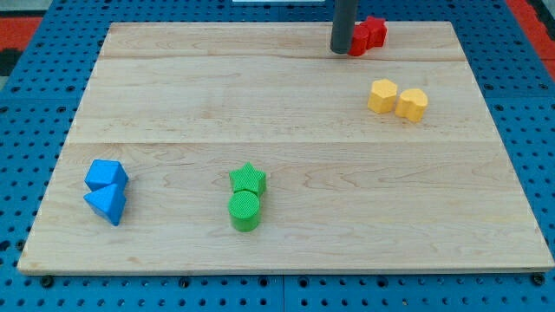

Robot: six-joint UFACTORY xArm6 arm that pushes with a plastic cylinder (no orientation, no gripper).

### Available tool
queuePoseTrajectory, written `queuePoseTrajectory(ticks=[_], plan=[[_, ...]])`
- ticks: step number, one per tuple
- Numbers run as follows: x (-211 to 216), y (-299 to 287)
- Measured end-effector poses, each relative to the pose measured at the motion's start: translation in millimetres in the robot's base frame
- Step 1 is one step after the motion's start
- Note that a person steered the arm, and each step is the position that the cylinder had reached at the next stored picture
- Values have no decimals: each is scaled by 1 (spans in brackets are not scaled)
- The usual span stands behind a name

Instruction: Place the yellow blocks at the center of the board

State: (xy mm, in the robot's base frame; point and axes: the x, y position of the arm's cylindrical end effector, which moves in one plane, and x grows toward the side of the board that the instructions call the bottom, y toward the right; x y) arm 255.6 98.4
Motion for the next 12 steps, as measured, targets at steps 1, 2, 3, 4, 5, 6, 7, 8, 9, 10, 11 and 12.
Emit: queuePoseTrajectory(ticks=[1,2,3,4,5,6,7,8,9,10,11,12], plan=[[12,-8],[12,-13],[19,-6],[96,94],[83,197],[125,208],[147,150],[120,76],[92,22],[94,51],[107,112],[135,192]])
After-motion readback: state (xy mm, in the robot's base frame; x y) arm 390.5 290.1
